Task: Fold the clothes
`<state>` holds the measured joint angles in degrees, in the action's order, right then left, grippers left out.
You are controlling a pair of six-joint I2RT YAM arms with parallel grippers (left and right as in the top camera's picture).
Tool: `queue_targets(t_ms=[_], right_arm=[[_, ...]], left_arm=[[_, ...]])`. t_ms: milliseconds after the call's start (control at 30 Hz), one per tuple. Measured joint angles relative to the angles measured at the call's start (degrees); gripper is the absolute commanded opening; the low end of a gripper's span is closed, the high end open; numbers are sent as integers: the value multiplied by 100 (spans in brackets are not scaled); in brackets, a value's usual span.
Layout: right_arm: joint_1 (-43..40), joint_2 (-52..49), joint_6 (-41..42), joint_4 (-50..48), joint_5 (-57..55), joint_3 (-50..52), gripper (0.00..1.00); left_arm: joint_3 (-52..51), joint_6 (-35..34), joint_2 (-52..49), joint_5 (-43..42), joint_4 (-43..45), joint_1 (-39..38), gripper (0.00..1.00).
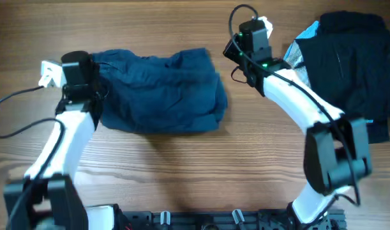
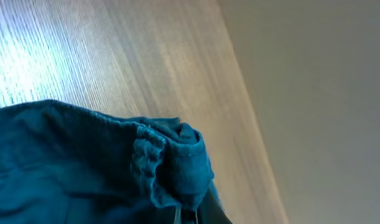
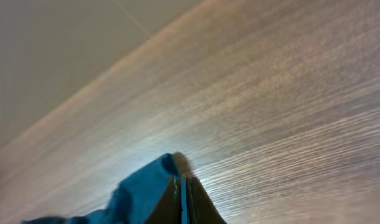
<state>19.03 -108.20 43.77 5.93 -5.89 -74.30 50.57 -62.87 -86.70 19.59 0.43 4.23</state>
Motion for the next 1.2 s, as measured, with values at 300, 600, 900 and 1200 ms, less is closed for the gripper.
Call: queue_targets(t_ms=[300,600,900,1200], right_arm=[[0,-367,-376,356,186,-175,89],[0,-365,-1582,2533,2022,-621,61],[0,-501,-2009,2522,2603,-623,47],[238,-796,-2011,3233,2846,-621,48]], left_arm=[[35,345,-466,153,472,0,99],[802,1786,-466,-313,-1843,0,86],[824,2166,-466,-520,-2959,0,79],[824,2173,-466,-540,-3130,0,80]])
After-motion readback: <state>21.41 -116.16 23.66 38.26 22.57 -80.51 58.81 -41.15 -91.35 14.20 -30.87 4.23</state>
